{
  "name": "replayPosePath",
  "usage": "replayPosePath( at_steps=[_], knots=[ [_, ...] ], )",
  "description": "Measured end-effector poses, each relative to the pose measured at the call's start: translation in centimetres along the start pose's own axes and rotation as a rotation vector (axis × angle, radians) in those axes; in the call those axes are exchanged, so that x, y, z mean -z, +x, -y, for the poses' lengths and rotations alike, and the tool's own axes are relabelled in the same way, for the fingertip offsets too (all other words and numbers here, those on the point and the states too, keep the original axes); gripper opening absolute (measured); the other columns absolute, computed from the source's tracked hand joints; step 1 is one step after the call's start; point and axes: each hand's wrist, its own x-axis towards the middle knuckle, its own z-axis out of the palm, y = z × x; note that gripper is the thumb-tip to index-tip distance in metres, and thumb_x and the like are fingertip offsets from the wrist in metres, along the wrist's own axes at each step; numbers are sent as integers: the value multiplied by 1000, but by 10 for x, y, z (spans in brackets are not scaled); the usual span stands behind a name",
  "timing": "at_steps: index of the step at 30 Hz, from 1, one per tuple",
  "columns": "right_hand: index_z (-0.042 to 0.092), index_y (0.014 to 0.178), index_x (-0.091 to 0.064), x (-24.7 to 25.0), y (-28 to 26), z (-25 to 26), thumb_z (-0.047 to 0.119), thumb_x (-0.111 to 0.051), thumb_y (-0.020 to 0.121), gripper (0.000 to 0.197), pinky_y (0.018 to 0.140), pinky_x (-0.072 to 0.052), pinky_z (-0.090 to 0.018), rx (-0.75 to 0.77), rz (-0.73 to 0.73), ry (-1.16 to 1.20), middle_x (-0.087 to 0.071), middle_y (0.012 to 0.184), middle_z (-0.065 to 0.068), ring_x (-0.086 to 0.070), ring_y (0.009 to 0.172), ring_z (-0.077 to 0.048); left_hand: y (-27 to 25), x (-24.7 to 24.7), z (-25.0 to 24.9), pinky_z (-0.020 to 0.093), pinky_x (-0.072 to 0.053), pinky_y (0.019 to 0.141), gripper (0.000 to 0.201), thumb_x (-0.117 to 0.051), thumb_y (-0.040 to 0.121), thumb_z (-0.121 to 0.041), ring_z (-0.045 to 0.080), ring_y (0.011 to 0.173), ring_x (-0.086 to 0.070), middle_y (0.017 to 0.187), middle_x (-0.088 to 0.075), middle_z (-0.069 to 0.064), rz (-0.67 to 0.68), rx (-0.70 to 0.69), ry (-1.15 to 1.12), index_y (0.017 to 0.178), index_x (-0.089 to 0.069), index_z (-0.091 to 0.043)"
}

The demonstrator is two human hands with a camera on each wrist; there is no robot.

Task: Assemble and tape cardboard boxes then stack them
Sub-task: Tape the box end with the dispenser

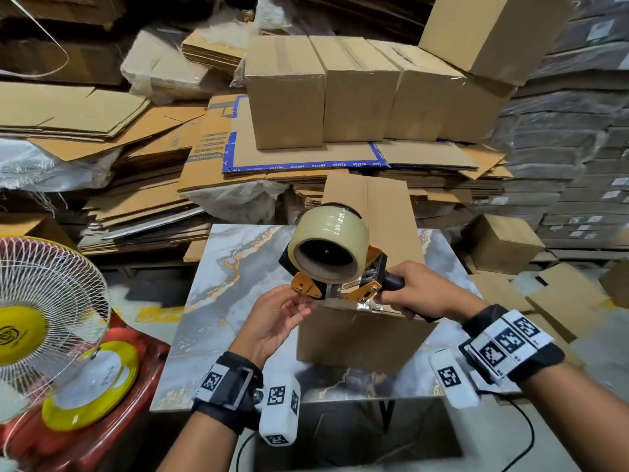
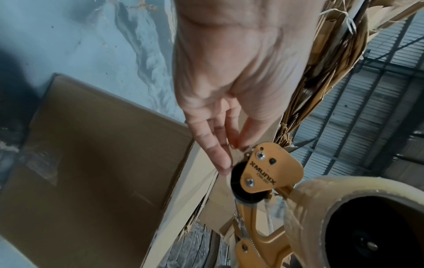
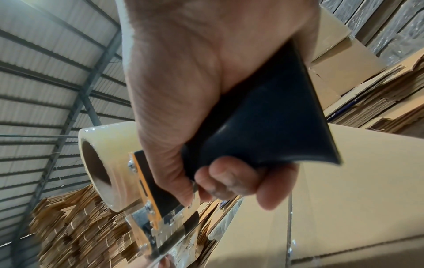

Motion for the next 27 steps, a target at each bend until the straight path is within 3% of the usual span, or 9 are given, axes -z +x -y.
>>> replayPosePath(
  at_steps=[5,7,10,12,16,20,22,24,27],
  knots=[
    [10,73,-55,-1,-2,1,16,-71,89,24,51,-48,-31,-5,-16,-37,-55,53,-1,-56,49,-20,-10,5,4,31,-61,81,20,-60,95,0,34,106,-70,113,-72,21,78,-38,-26,114,-67,-1],
    [10,71,-54,-1,-4,1,15,-71,89,25,51,-50,-32,-5,-18,-38,-55,53,0,-55,49,-19,-11,4,6,29,-61,79,23,-59,95,2,32,103,-72,111,-73,21,79,-33,-15,116,-67,0],
    [10,70,-54,-2,-4,0,15,-71,87,25,53,-52,-34,0,-3,-40,-55,54,-2,-56,50,-20,-9,2,5,29,-61,75,19,-55,94,7,27,92,-72,102,-73,21,63,-34,-55,105,-70,2],
    [10,71,-54,-3,-4,0,15,-71,86,24,53,-52,-36,0,-1,-54,-55,54,-1,-56,50,-21,-7,1,3,30,-61,73,21,-55,92,11,28,94,-71,103,-73,22,58,-41,-59,103,-71,1],
    [9,72,-55,-4,-5,0,14,-71,87,22,51,-51,-34,10,-2,-66,-55,52,1,-56,48,-21,-7,4,3,37,-60,90,45,-54,89,19,37,110,-69,117,-69,28,84,-44,16,126,-59,-6],
    [9,72,-56,-4,-6,1,16,-72,87,23,51,-51,-32,5,-10,-76,-56,52,0,-56,47,-19,-8,4,6,42,-57,95,31,-51,93,14,30,99,-70,113,-70,25,72,-66,-7,118,-64,0],
    [10,70,-55,-4,-7,1,15,-72,87,25,51,-50,-32,6,-6,-74,-56,51,1,-55,46,-18,-6,3,8,39,-60,91,25,-53,95,10,27,95,-68,109,-71,23,68,-74,-9,113,-68,2],
    [11,68,-54,-5,-9,3,14,-72,87,26,51,-49,-31,11,-3,-78,-55,48,2,-54,45,-17,-4,2,10,32,-62,78,22,-56,95,8,25,91,-70,105,-73,21,29,-92,47,110,-70,3],
    [10,68,-53,-7,-9,5,14,-72,87,27,49,-48,-29,20,-14,-84,-54,49,2,-55,45,-18,-1,0,10,28,-61,66,22,-57,90,15,27,82,-73,96,-76,21,-84,-171,180,103,-72,5]
  ],
)
